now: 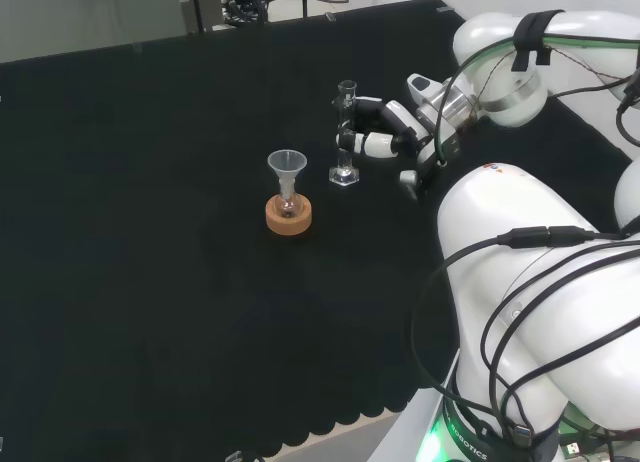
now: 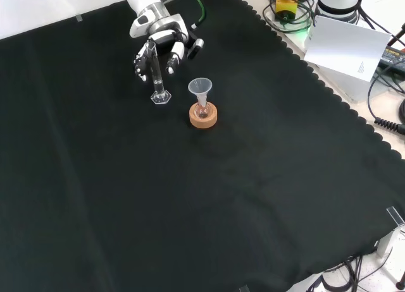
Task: Pick up the graduated cylinder.
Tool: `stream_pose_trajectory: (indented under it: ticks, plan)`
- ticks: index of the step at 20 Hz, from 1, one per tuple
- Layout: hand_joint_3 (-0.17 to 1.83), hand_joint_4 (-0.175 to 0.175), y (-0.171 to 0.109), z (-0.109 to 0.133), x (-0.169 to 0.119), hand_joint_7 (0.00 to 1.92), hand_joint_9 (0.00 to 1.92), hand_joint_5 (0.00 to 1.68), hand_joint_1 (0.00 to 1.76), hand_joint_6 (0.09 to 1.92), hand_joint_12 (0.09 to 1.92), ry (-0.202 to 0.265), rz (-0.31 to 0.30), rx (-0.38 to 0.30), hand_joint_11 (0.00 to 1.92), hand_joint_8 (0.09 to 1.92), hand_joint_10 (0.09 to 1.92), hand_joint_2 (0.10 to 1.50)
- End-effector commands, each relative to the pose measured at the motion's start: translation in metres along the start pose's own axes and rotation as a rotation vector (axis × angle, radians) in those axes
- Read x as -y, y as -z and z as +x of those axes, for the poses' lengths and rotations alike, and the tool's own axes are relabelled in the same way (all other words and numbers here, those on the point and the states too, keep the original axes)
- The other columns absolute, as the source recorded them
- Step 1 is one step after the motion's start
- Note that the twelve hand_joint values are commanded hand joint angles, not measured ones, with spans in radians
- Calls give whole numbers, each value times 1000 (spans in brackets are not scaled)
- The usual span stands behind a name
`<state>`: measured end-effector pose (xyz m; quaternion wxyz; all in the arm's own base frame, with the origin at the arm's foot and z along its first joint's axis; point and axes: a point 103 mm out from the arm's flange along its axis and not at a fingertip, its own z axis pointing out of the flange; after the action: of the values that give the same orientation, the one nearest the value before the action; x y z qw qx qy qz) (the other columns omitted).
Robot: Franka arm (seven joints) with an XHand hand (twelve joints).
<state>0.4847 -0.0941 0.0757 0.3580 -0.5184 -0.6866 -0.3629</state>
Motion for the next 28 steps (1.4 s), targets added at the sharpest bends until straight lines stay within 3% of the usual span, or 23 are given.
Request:
stream_pose_trajectory:
  ticks: [1, 9, 10, 12, 28]
  plan:
    - [-175, -42, -6, -3, -1, 526, 734, 673, 1065, 152, 1260, -5, -14, -5, 396, 610, 491, 980]
    - [-175, -37, -10, -5, -3, 578, 801, 585, 1082, 559, 1233, -8, -40, -30, 448, 585, 410, 994]
    - [-175, -36, 0, 13, -5, 581, 804, 586, 1084, 571, 1233, -9, -43, -30, 451, 587, 410, 995]
    - [-175, -36, 4, 19, -6, 585, 809, 584, 1087, 593, 1228, -9, -45, -30, 460, 589, 410, 998]
    - [-175, -45, 6, 21, -7, 556, 822, 541, 1097, 626, 1208, -9, -38, -42, 511, 588, 405, 1007]
